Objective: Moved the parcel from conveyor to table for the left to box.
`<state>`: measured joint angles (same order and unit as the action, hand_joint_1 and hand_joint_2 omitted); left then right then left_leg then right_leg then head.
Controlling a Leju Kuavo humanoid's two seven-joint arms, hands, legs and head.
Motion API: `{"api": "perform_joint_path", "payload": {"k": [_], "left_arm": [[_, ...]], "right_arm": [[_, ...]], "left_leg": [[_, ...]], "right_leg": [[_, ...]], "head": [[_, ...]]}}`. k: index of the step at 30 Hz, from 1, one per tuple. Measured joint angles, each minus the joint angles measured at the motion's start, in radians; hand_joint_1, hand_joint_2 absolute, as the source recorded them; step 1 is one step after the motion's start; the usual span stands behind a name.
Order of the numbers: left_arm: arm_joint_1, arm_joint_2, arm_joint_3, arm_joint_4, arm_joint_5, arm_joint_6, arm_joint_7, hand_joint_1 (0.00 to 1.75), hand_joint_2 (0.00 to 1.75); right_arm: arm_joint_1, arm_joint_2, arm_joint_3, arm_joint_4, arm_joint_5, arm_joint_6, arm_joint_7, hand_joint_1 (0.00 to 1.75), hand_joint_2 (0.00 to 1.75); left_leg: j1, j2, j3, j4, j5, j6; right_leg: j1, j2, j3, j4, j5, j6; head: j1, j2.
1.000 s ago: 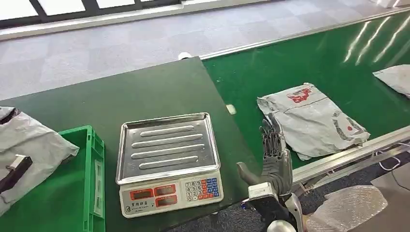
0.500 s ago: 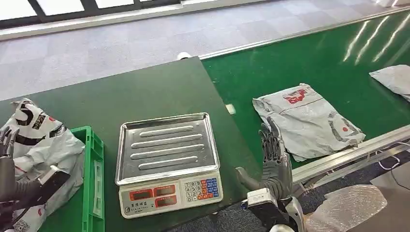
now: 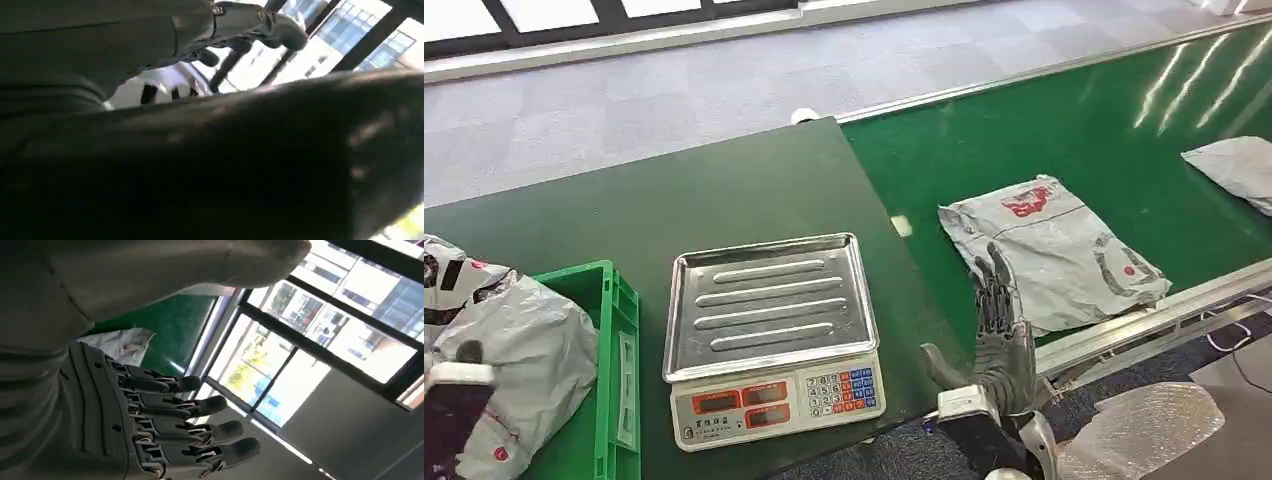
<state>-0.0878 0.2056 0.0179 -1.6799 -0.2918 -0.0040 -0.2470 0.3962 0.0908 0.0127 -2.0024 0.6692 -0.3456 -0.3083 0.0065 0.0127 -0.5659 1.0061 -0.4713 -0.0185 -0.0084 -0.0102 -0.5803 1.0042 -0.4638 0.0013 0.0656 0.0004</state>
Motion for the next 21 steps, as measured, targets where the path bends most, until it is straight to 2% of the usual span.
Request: {"api": "perform_joint_path", "payload": {"k": [3, 4, 6, 10, 11, 14, 16, 19, 21], "left_arm": [[0.064, -0.043, 0.027, -0.055, 0.264, -0.091, -0.106, 0.0, 0.0], [0.086, -0.064, 0.029, -0.074, 0.317, -0.117, -0.137, 0.0, 0.0], [0.12, -0.114, 0.028, -0.106, 0.377, -0.146, -0.175, 0.0, 0.0], [0.139, -0.155, 0.028, -0.134, 0.406, -0.145, -0.195, 0.0, 0.0], [0.142, -0.167, 0.026, -0.139, 0.434, -0.156, -0.2, 0.0, 0.0], [0.147, -0.199, 0.006, -0.144, 0.576, -0.184, -0.205, 0.0, 0.0], [0.157, -0.225, -0.011, -0.133, 0.621, -0.184, -0.201, 0.0, 0.0], [0.158, -0.248, -0.024, -0.115, 0.647, -0.184, -0.2, 0.0, 0.0], [0.155, -0.261, -0.03, -0.104, 0.659, -0.184, -0.192, 0.0, 0.0]], "right_arm": [[-0.021, 0.0, -0.058, 0.008, 0.188, 0.01, 0.071, 0.0, 1.75], [-0.033, -0.002, -0.082, 0.013, 0.282, 0.011, 0.103, 0.0, 0.0], [-0.065, -0.014, -0.119, 0.029, 0.415, 0.005, 0.152, 0.0, 0.0], [-0.089, -0.031, -0.159, 0.05, 0.512, -0.019, 0.204, 0.0, 0.0], [-0.096, -0.052, -0.17, 0.06, 0.551, -0.028, 0.225, 0.0, 1.75], [-0.146, -0.189, -0.229, 0.153, 0.623, 0.034, 0.301, 0.0, 1.75], [-0.191, -0.296, -0.288, 0.258, 0.711, 0.102, 0.31, 0.0, 1.75], [-0.253, -0.411, -0.304, 0.39, 0.826, 0.152, 0.323, 0.0, 1.75], [-0.304, -0.472, -0.303, 0.474, 0.846, 0.185, 0.339, 0.0, 1.75]], "left_leg": [[0.0, 0.001, 0.001, 0.0, -0.001, 0.0], [-0.001, 0.001, 0.0, 0.0, -0.001, 0.001], [-0.001, 0.0, 0.0, 0.001, -0.002, 0.001], [-0.001, -0.001, 0.001, 0.001, -0.002, 0.002], [-0.001, 0.0, 0.001, 0.001, -0.002, 0.002], [-0.002, 0.0, 0.002, 0.001, -0.002, 0.004], [-0.003, 0.0, 0.001, 0.002, -0.001, 0.007], [-0.004, 0.0, -0.004, 0.002, -0.001, 0.009], [-0.005, 0.0, -0.005, 0.002, -0.001, 0.011]], "right_leg": [[0.0, 0.001, 0.0, 0.0, 0.0, 0.0], [-0.001, 0.001, 0.0, 0.0, 0.0, 0.0], [-0.001, 0.0, 0.0, -0.001, -0.001, 0.001], [-0.001, -0.002, 0.001, -0.001, -0.001, 0.001], [-0.001, -0.002, 0.001, -0.001, -0.001, 0.001], [-0.003, -0.001, 0.002, -0.001, 0.0, 0.003], [-0.005, -0.001, 0.002, -0.001, 0.002, 0.006], [-0.007, -0.001, 0.002, -0.001, 0.003, 0.008], [-0.008, -0.001, 0.001, -0.001, 0.003, 0.008]], "head": [[0.0, 0.0], [0.0, 0.0], [0.0, 0.0], [0.0, 0.0], [0.0, 0.0], [0.0, 0.0], [0.0, 0.0], [0.0, 0.0], [0.0, 0.0]]}}
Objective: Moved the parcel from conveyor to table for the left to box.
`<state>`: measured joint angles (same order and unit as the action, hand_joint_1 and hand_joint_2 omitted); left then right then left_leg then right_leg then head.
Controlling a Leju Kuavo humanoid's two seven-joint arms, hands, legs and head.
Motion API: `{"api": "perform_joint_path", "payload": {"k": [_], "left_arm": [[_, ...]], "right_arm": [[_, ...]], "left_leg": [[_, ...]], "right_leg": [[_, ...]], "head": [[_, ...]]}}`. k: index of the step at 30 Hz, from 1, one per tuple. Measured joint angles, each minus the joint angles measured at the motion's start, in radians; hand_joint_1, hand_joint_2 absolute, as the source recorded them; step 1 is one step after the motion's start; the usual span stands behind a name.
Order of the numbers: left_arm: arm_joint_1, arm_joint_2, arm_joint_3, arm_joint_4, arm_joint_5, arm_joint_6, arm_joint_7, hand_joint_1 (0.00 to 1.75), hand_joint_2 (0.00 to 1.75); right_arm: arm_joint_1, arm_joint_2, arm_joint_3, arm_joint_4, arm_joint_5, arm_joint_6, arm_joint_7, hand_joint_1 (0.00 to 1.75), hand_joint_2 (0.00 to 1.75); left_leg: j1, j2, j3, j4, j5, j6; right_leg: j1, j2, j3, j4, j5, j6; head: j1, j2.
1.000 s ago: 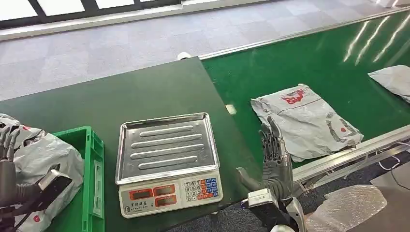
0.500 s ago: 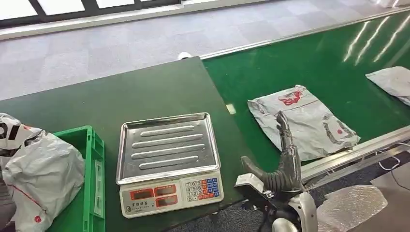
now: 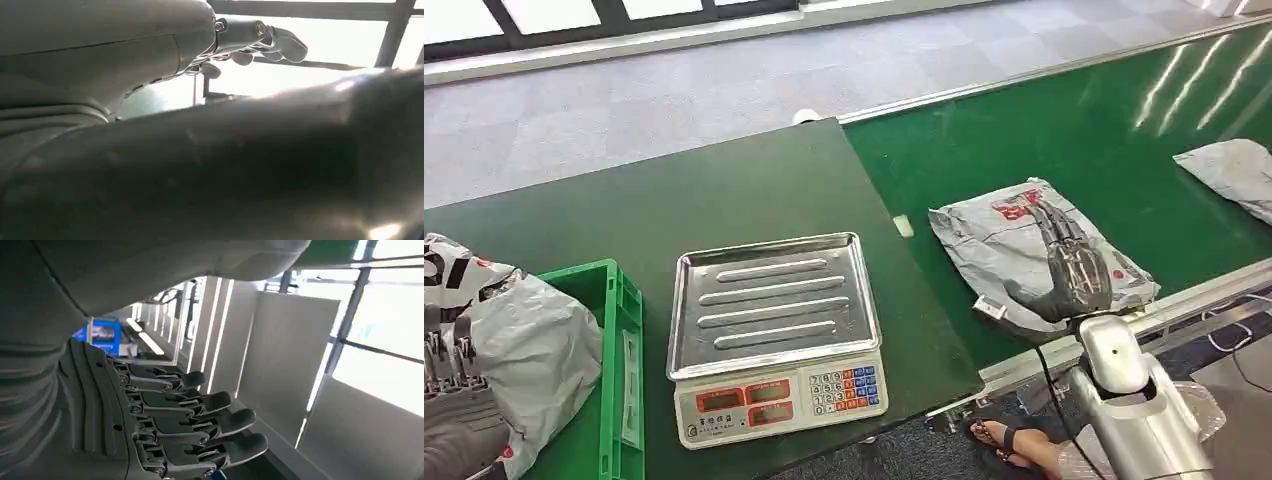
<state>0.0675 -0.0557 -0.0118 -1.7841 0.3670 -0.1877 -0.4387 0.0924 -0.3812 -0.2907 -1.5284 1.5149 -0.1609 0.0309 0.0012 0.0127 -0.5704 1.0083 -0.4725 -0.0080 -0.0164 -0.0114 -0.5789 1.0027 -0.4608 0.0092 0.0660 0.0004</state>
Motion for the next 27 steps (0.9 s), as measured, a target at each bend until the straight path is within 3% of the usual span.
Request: {"api": "perform_joint_path", "payload": {"k": [5, 11, 27], "left_arm": [[-0.007, -0.016, -0.009, 0.036, -0.034, 0.007, 0.045, 0.0, 0.0], [-0.03, -0.024, -0.025, 0.101, -0.058, 0.01, 0.047, 0.0, 0.0], [-0.076, -0.031, -0.041, 0.202, -0.078, 0.01, 0.058, 0.0, 0.0]], "right_arm": [[-0.088, -0.147, 0.007, 0.188, -0.043, 0.192, 0.074, 0.0, 1.75], [-0.127, -0.26, 0.009, 0.378, -0.126, 0.268, 0.081, 0.0, 1.75], [-0.172, -0.292, 0.037, 0.604, -0.3, 0.355, 0.028, 0.0, 1.75]], "left_leg": [[-0.001, -0.003, 0.004, 0.001, 0.002, 0.002], [-0.002, -0.005, 0.002, 0.001, 0.002, 0.003], [-0.002, -0.005, 0.001, 0.0, 0.002, 0.003]], "right_leg": [[0.0, -0.003, -0.001, 0.0, 0.001, 0.001], [-0.001, -0.004, -0.002, 0.0, 0.0, 0.002], [-0.001, -0.003, -0.002, 0.0, 0.0, 0.003]], "head": [[0.0, 0.0], [0.0, 0.0], [0.0, 0.0]]}}
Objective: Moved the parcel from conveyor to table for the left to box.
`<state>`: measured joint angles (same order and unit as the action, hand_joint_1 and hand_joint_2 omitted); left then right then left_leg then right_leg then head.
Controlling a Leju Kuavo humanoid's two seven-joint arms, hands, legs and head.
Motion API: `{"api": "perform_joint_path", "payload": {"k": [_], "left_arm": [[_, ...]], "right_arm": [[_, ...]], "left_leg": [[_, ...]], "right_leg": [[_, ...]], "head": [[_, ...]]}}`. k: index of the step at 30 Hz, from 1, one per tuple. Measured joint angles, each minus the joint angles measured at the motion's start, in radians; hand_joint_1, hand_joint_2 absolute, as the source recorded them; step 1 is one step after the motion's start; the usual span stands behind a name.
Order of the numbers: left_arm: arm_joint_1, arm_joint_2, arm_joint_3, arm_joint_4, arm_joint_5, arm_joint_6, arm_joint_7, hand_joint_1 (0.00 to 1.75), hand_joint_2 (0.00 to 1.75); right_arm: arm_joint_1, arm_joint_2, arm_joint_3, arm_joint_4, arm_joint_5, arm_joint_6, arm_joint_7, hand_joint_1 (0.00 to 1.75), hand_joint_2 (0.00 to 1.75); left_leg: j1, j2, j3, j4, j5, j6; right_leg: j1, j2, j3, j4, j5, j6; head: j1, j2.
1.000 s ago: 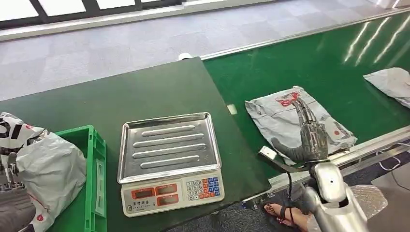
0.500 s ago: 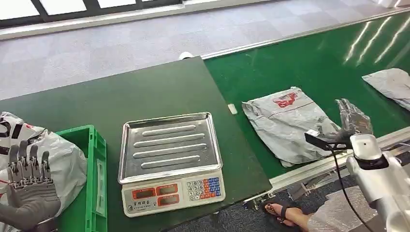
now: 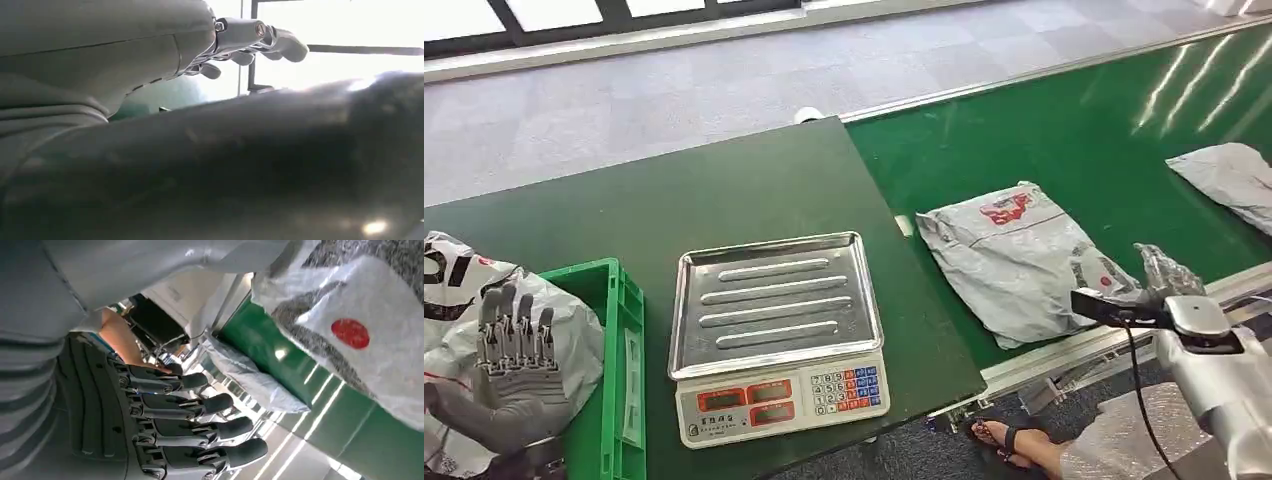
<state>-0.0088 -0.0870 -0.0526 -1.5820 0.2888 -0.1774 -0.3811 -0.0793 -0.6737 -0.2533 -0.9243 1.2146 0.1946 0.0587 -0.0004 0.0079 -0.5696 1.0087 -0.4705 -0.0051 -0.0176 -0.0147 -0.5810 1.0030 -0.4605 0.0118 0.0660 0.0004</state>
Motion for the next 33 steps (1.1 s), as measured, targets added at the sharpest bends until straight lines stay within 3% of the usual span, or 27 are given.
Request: {"api": "perform_joint_path", "payload": {"k": [2, 3, 8, 15, 33], "left_arm": [[-0.002, 0.0, 0.0, 0.006, 0.0, 0.003, 0.002, 0.0, 0.0], [-0.003, 0.0, 0.0, 0.009, 0.0, 0.008, 0.003, 0.0, 0.0], [-0.006, 0.0, -0.003, 0.013, 0.0, 0.013, 0.009, 0.0, 0.0], [-0.017, 0.001, -0.008, 0.032, 0.0, 0.02, 0.013, 0.0, 0.0], [-0.02, 0.002, -0.009, 0.045, 0.005, 0.007, 0.023, 0.0, 0.0]], "right_arm": [[-0.023, 0.002, 0.019, 0.019, -0.038, -0.011, -0.02, 0.0, 1.75], [-0.04, 0.007, 0.029, 0.027, -0.05, -0.028, -0.028, 0.0, 1.75], [-0.154, 0.064, 0.113, 0.099, -0.073, -0.15, -0.031, 0.0, 1.75], [-0.223, 0.144, 0.198, 0.161, -0.109, -0.176, -0.054, 0.0, 1.75], [-0.217, 0.192, 0.233, 0.209, -0.155, -0.159, -0.033, 0.0, 1.75]], "left_leg": [[0.0, 0.001, 0.0, 0.0, 0.0, 0.0], [0.0, 0.003, -0.007, 0.0, 0.0, 0.0], [0.0, 0.007, 0.001, 0.0, 0.001, 0.0], [0.0, 0.003, 0.001, 0.0, 0.002, -0.001], [0.0, 0.001, 0.0, 0.0, 0.002, -0.001]], "right_leg": [[0.0, 0.0, 0.0, 0.0, 0.0, 0.0], [0.0, 0.001, 0.0, 0.0, 0.0, 0.0], [0.001, 0.006, -0.001, 0.0, 0.001, 0.001], [0.001, 0.002, 0.0, 0.001, 0.001, 0.0], [0.0, 0.001, -0.001, 0.001, 0.001, 0.001]], "head": [[0.0, 0.0], [0.0, 0.0], [0.0, 0.0], [0.0, 0.0], [0.0, 0.0]]}}
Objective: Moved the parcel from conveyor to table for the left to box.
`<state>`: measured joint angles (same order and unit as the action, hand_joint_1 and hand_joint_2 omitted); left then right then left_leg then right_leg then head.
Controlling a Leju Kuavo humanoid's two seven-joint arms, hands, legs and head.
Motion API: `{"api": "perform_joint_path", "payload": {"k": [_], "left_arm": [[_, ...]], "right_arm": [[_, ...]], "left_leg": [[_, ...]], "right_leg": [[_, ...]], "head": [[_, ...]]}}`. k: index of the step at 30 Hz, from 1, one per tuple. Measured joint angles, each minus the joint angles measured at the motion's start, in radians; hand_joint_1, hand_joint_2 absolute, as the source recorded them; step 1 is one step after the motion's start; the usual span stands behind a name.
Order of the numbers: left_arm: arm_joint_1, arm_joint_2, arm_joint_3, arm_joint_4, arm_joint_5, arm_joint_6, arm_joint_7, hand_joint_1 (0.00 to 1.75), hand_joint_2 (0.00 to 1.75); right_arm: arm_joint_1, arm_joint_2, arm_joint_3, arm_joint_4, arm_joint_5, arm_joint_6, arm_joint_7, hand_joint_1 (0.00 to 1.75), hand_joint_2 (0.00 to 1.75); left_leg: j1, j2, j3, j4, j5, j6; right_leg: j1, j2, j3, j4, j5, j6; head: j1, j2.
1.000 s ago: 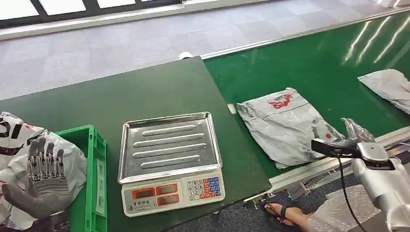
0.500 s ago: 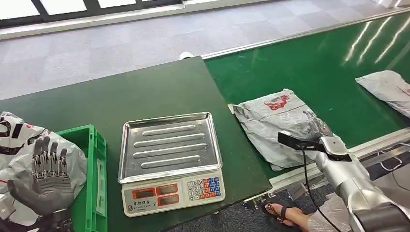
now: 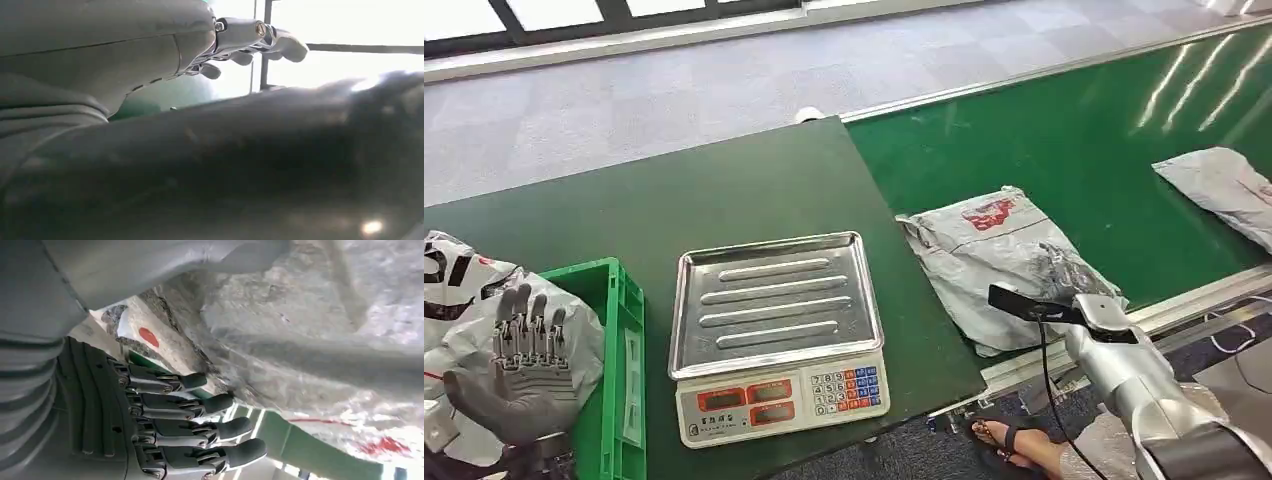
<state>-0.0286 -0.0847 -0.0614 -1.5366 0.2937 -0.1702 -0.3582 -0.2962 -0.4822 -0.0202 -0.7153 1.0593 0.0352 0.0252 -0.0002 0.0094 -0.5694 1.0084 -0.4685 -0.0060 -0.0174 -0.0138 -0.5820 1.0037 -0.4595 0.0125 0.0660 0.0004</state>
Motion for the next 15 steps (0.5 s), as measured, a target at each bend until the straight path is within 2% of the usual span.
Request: {"api": "perform_joint_path", "payload": {"k": [5, 10, 15], "left_arm": [[-0.013, 0.0, -0.01, 0.021, -0.003, -0.032, 0.019, 0.0, 0.0], [-0.04, 0.0, -0.027, 0.062, -0.004, -0.052, 0.026, 0.0, 0.0], [-0.042, -0.001, -0.033, 0.083, -0.008, -0.053, 0.029, 0.0, 0.0]], "right_arm": [[0.065, -0.009, 0.0, -0.001, -0.052, 0.136, 0.058, 0.0, 1.75], [0.131, -0.046, 0.019, -0.003, -0.128, 0.258, -0.002, 0.0, 1.75], [0.139, -0.057, 0.062, -0.006, -0.15, 0.28, -0.01, 0.0, 1.75]], "left_leg": [[0.0, -0.004, 0.0, 0.0, 0.0, 0.0], [0.0, -0.004, 0.001, 0.0, -0.001, 0.001], [0.002, -0.003, 0.006, 0.0, -0.002, 0.001]], "right_leg": [[0.0, -0.003, 0.0, 0.0, 0.0, 0.0], [0.0, -0.002, 0.003, -0.001, -0.001, 0.001], [0.003, -0.003, 0.009, -0.004, -0.002, 0.002]], "head": [[0.0, 0.0], [0.0, 0.0], [0.0, 0.0]]}}
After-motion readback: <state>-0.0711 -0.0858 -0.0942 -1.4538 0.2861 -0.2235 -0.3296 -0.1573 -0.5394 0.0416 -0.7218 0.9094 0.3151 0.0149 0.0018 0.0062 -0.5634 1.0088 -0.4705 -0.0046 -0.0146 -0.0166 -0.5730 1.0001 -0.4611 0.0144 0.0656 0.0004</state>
